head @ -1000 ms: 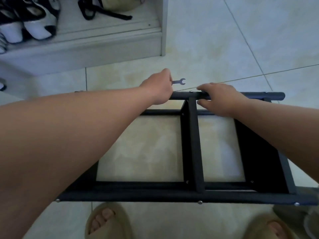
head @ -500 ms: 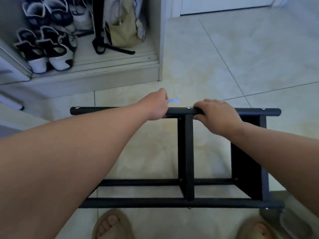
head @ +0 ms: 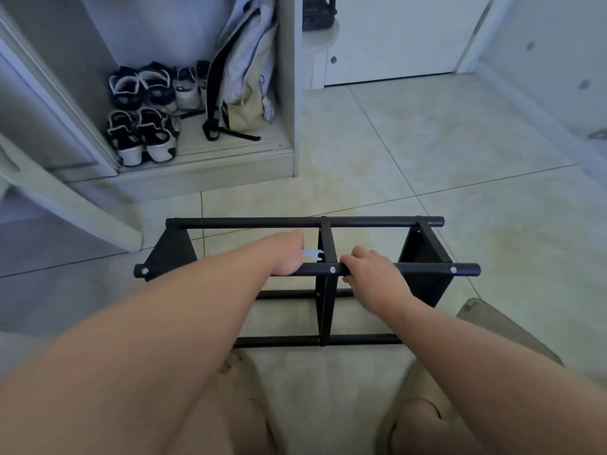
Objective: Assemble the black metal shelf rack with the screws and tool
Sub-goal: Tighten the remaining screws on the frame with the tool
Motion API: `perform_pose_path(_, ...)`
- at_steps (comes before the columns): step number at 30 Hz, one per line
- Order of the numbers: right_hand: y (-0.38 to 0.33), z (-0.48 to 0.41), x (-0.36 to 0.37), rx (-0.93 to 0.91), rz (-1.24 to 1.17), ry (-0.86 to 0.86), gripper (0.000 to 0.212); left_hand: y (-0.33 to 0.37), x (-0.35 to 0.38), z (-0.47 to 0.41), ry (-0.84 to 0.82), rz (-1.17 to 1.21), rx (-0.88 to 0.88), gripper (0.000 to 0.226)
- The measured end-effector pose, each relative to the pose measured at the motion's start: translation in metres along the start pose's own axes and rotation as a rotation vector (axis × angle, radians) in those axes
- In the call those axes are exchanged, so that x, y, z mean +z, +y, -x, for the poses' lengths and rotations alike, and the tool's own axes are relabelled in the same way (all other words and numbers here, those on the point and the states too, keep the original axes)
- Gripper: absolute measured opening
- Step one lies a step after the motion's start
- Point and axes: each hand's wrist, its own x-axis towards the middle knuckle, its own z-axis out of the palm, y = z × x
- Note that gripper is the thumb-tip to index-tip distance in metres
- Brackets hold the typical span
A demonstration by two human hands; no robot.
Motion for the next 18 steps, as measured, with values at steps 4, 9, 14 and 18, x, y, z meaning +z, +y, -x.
perform_pose_path(4,-0.006,0.035,0.016,0.014,0.01,-0.014,0.022,-0.002,0.034,0.029,0.033,0.105,-0.05,0.02)
perform_pose_path(9,-0.016,0.074,0.033,0.03,0.008,-0.077,0.028,-0.006,0.069,0.063,0.026,0.219,-0.067,0.017)
perform_pose_path(14,-0.028,0.106,0.046,0.064,-0.003,-0.112,0.035,-0.006,0.098,0.088,0.02,0.192,-0.053,0.019)
perform_pose_path(18,-0.034,0.12,0.041,0.045,-0.024,-0.164,0.035,-0.008,0.105,0.102,0.037,0.205,-0.068,0.019)
